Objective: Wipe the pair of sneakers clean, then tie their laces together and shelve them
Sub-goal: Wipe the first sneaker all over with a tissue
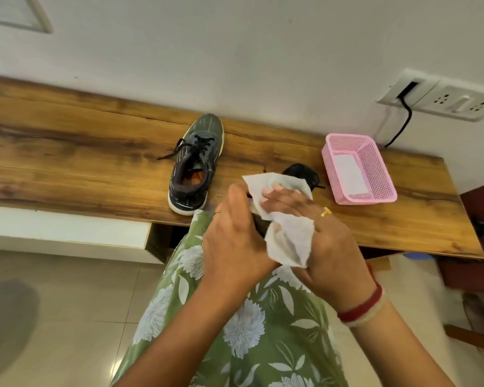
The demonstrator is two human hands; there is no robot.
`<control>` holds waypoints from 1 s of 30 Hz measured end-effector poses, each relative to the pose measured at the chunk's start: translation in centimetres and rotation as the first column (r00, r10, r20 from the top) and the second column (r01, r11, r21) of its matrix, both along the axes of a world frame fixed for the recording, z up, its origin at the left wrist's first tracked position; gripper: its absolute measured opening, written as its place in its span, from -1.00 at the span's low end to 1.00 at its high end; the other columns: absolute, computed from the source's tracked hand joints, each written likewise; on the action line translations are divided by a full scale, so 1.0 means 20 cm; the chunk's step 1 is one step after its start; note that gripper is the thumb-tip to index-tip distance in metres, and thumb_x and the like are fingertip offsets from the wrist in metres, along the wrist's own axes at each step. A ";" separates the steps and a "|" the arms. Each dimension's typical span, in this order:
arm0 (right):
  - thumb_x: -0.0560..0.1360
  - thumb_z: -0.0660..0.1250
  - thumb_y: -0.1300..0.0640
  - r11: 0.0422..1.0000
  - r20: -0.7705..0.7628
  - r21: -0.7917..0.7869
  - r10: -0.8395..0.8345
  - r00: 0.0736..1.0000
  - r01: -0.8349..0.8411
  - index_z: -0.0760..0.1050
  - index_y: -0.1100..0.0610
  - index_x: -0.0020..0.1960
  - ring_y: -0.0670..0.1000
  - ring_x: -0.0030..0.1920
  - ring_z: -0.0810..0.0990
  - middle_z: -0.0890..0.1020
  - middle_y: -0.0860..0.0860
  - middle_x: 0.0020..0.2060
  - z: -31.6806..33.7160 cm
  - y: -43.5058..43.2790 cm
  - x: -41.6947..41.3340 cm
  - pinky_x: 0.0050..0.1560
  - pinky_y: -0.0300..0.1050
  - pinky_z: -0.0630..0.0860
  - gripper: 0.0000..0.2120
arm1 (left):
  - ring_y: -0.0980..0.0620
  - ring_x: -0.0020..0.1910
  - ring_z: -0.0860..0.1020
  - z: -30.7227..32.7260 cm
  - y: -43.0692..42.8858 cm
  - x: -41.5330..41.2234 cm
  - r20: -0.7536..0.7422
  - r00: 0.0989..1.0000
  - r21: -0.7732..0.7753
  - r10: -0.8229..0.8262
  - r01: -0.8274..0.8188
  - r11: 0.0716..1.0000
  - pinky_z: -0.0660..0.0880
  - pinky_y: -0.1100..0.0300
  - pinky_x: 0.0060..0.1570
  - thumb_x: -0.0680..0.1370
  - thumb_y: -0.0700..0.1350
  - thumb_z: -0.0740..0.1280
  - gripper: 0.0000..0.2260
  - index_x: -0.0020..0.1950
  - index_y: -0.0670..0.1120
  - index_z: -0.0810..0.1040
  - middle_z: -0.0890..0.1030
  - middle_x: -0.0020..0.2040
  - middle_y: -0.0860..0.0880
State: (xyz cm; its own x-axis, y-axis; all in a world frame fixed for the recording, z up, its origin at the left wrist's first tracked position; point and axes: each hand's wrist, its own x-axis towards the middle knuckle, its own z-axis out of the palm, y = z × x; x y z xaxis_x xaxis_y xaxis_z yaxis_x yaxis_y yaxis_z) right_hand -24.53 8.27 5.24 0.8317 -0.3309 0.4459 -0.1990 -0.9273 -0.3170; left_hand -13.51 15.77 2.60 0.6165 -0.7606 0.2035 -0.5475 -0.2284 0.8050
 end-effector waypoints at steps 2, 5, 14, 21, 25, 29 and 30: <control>0.53 0.23 0.12 1.000 0.025 0.014 0.017 1.000 -0.018 0.34 0.21 0.33 -0.01 0.35 0.38 0.45 0.05 0.28 0.01 -0.02 -0.07 0.35 -0.05 0.35 -0.60 | 0.00 -0.15 0.53 0.01 0.00 0.00 0.002 1.000 -0.005 0.019 -0.019 1.000 0.38 0.14 -0.28 0.22 0.40 0.26 -0.36 0.11 0.06 0.20 0.52 -0.09 0.05; 0.56 0.20 0.11 0.998 0.016 0.015 0.068 0.998 -0.068 0.37 0.21 0.33 0.00 0.36 0.38 0.43 0.05 0.30 0.01 -0.04 -0.05 0.37 -0.05 0.33 -0.63 | -0.04 -0.16 0.55 0.00 0.01 0.00 0.005 1.000 0.000 0.004 -0.004 1.000 0.39 0.12 -0.31 0.22 0.39 0.26 -0.37 0.10 0.05 0.19 0.52 -0.11 0.03; 0.58 0.17 0.11 0.992 0.032 0.001 0.130 0.991 -0.130 0.34 0.24 0.32 0.02 0.36 0.39 0.43 0.09 0.31 0.01 -0.02 -0.06 0.35 0.01 0.36 -0.65 | -0.02 -0.15 0.56 -0.01 0.04 0.00 -0.030 0.999 0.010 0.031 -0.031 0.999 0.35 0.17 -0.28 0.20 0.37 0.32 -0.35 0.10 0.07 0.21 0.54 -0.08 0.05; 0.59 0.13 -0.01 0.996 0.044 0.038 0.077 0.996 -0.079 0.35 0.24 0.31 0.04 0.35 0.39 0.43 0.09 0.30 -0.02 0.01 -0.02 0.34 -0.01 0.37 -0.59 | 0.00 -0.19 0.53 -0.02 0.04 0.02 -0.074 0.996 0.017 0.040 -0.039 0.999 0.32 0.17 -0.29 0.19 0.36 0.31 -0.36 0.10 0.07 0.22 0.54 -0.09 0.04; 0.57 0.15 0.00 0.996 0.097 0.079 0.043 0.994 -0.051 0.35 0.21 0.28 -0.07 0.32 0.41 0.45 -0.03 0.27 -0.03 0.02 -0.07 0.32 -0.13 0.38 -0.63 | -0.01 -0.10 0.57 -0.01 0.04 0.02 -0.049 0.998 0.031 0.032 -0.031 0.999 0.35 0.20 -0.25 0.14 0.42 0.33 -0.27 0.15 0.07 0.22 0.54 -0.04 0.07; 0.56 0.20 0.20 0.815 0.357 0.567 -0.378 0.854 0.123 0.49 0.16 0.04 -0.31 0.04 0.53 0.60 -0.29 0.02 -0.01 0.09 -0.13 0.07 -0.43 0.44 -0.87 | 0.08 -0.13 0.54 -0.01 0.04 0.05 -0.059 0.994 0.012 0.089 -0.088 0.996 0.43 0.22 -0.25 0.16 0.38 0.37 -0.28 0.13 0.06 0.21 0.51 -0.05 0.08; 0.52 0.21 0.28 0.591 0.403 0.806 -0.600 0.691 0.043 0.49 0.15 0.03 -0.26 0.03 0.57 0.62 -0.26 0.00 0.02 0.07 -0.15 0.05 -0.38 0.48 -0.86 | 0.07 -0.13 0.55 -0.01 0.05 0.06 -0.058 0.993 0.006 0.104 -0.104 0.995 0.46 0.21 -0.25 0.17 0.37 0.38 -0.29 0.13 0.06 0.21 0.50 -0.05 0.08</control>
